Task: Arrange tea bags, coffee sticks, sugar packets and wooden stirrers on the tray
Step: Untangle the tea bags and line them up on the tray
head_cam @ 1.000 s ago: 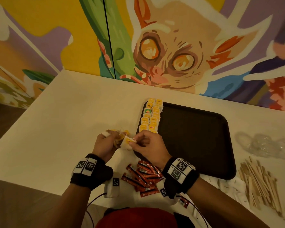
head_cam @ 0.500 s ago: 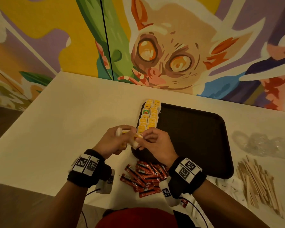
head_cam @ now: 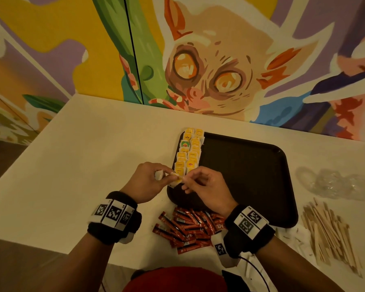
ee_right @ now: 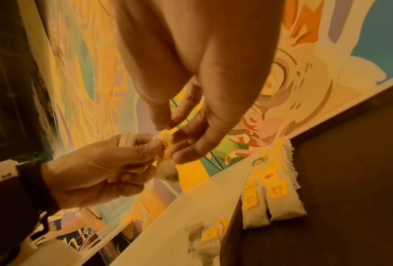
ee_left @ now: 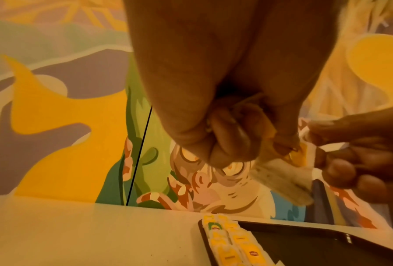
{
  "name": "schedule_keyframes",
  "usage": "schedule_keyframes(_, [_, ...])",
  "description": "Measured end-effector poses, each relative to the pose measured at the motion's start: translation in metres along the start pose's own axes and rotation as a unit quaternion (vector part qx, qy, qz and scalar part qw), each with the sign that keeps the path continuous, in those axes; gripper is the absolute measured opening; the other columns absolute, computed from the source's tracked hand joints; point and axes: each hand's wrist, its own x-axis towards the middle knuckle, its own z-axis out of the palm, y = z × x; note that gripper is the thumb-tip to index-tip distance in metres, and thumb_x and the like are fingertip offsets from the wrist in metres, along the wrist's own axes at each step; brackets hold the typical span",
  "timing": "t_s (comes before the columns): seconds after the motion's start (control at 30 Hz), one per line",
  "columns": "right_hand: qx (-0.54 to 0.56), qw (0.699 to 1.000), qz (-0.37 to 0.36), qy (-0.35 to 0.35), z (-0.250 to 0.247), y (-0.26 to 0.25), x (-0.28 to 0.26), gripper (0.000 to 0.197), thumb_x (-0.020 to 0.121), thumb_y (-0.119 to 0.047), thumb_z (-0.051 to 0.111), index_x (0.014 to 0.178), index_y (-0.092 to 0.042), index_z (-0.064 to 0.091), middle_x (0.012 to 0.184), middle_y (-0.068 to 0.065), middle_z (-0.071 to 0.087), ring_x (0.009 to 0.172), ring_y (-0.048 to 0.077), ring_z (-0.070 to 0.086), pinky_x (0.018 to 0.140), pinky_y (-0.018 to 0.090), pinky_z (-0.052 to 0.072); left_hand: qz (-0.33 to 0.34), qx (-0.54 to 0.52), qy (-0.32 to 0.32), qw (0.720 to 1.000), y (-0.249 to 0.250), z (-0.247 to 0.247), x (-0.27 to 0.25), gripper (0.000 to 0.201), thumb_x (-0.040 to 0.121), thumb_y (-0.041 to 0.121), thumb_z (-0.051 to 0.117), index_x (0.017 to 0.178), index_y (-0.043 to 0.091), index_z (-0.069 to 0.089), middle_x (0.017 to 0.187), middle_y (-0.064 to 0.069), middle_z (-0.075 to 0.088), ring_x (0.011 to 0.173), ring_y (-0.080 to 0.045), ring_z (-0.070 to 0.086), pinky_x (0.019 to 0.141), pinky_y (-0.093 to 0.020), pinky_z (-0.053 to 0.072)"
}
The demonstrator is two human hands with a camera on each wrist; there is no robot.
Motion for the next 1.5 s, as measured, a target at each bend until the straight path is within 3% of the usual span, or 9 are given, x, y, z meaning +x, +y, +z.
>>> schedule_keyframes(0.1, [-0.032,0.999,-0.003,0.006,-0.004,-0.006,0.0,0.011,0.088,-0.011,0.07,0.096,-0.003,0.067,0.087,0.006,0.073,0.081,0.023,0.072,0.077,0.037,0.06,0.027,0.051,0.01,0.998,0.001,0.0,0.002,0.018,0.09,0.032,0.064,0.1,0.024,0.075,0.086,0.015,0.067,0.077,0.003,0.059,0.07,-0.007,0.037])
schedule_keyframes(0.23, [-0.065,0.998,-0.015,0.003,-0.009,-0.015,-0.001,0.012,0.084,-0.007,0.074,0.095,-0.005,0.07,0.086,0.005,0.074,0.08,0.02,0.072,0.077,0.034,0.06,0.059,0.108,0.022,0.992,0.005,0.001,0.002,0.017,0.091,0.034,0.062,0.102,0.031,0.075,0.075,0.006,0.062,0.068,-0.009,0.056,0.065,-0.028,0.044])
schedule_keyframes(0.47, [-0.152,0.986,-0.064,0.024,-0.013,-0.028,-0.004,0.013,0.084,-0.015,0.075,0.089,-0.026,0.076,0.091,-0.009,0.074,0.092,0.007,0.069,0.089,0.035,0.057,0.095,0.102,0.062,0.988,0.008,0.004,0.003,0.012,0.088,0.034,0.066,0.095,0.033,0.076,0.069,0.007,0.057,0.061,-0.008,0.051,0.056,-0.021,0.037])
schedule_keyframes(0.57, [-0.23,0.965,-0.123,0.026,-0.015,-0.028,-0.003,0.014,0.089,-0.011,0.07,0.096,-0.02,0.077,0.096,-0.009,0.073,0.093,0.008,0.067,0.082,0.038,0.057,0.104,0.111,0.057,0.987,0.009,0.007,0.002,0.012,0.088,0.031,0.067,0.096,0.029,0.076,0.068,0.007,0.055,0.059,-0.01,0.051,0.055,-0.028,0.042])
schedule_keyframes(0.73, [-0.276,0.945,-0.176,0.009,-0.018,-0.037,-0.001,0.013,0.09,-0.012,0.069,0.1,-0.018,0.075,0.097,-0.012,0.07,0.091,0.007,0.064,0.078,0.033,0.055,0.139,0.098,0.032,0.985,0.014,0.008,0.0,0.014,0.087,0.028,0.069,0.098,0.025,0.077,0.069,0.012,0.051,0.059,-0.005,0.049,0.056,-0.017,0.036])
schedule_keyframes(0.93, [-0.129,0.985,-0.114,0.029,-0.018,-0.045,0.005,0.015,0.087,-0.012,0.072,0.099,-0.022,0.072,0.095,-0.007,0.072,0.086,0.019,0.065,0.077,0.04,0.056,0.184,-0.02,0.036,0.982,0.03,0.002,-0.003,0.016,0.085,0.026,0.068,0.097,0.02,0.077,0.07,0.011,0.054,0.064,-0.004,0.052,0.059,-0.015,0.04])
schedule_keyframes(1.03, [-0.072,0.991,-0.107,0.023,-0.018,-0.044,0.008,0.018,0.085,-0.007,0.073,0.099,-0.019,0.071,0.094,-0.005,0.074,0.086,0.022,0.069,0.079,0.033,0.058,0.172,-0.062,0.062,0.981,0.035,0.0,-0.002,0.017,0.084,0.025,0.069,0.097,0.018,0.078,0.07,0.001,0.057,0.064,-0.009,0.054,0.06,-0.022,0.044])
schedule_keyframes(1.2, [-0.028,0.995,-0.091,0.01,-0.019,-0.038,0.01,0.024,0.085,0.004,0.069,0.096,-0.018,0.073,0.096,-0.001,0.074,0.083,0.012,0.069,0.067,0.018,0.052,0.15,-0.089,0.128,0.976,0.04,0.003,-0.001,0.018,0.082,0.023,0.069,0.095,0.015,0.078,0.066,0.005,0.054,0.062,-0.005,0.051,0.061,-0.014,0.04])
schedule_keyframes(1.5, [0.003,0.999,-0.036,-0.001,-0.011,-0.028,0.008,0.017,0.093,-0.008,0.062,0.106,-0.015,0.072,0.097,0.002,0.071,0.075,0.014,0.062,0.062,0.03,0.053,0.112,-0.073,0.191,0.972,0.035,0.009,0.0,0.01,0.083,0.019,0.072,0.091,0.019,0.077,0.063,0.001,0.057,0.059,-0.01,0.051,0.056,-0.015,0.04])
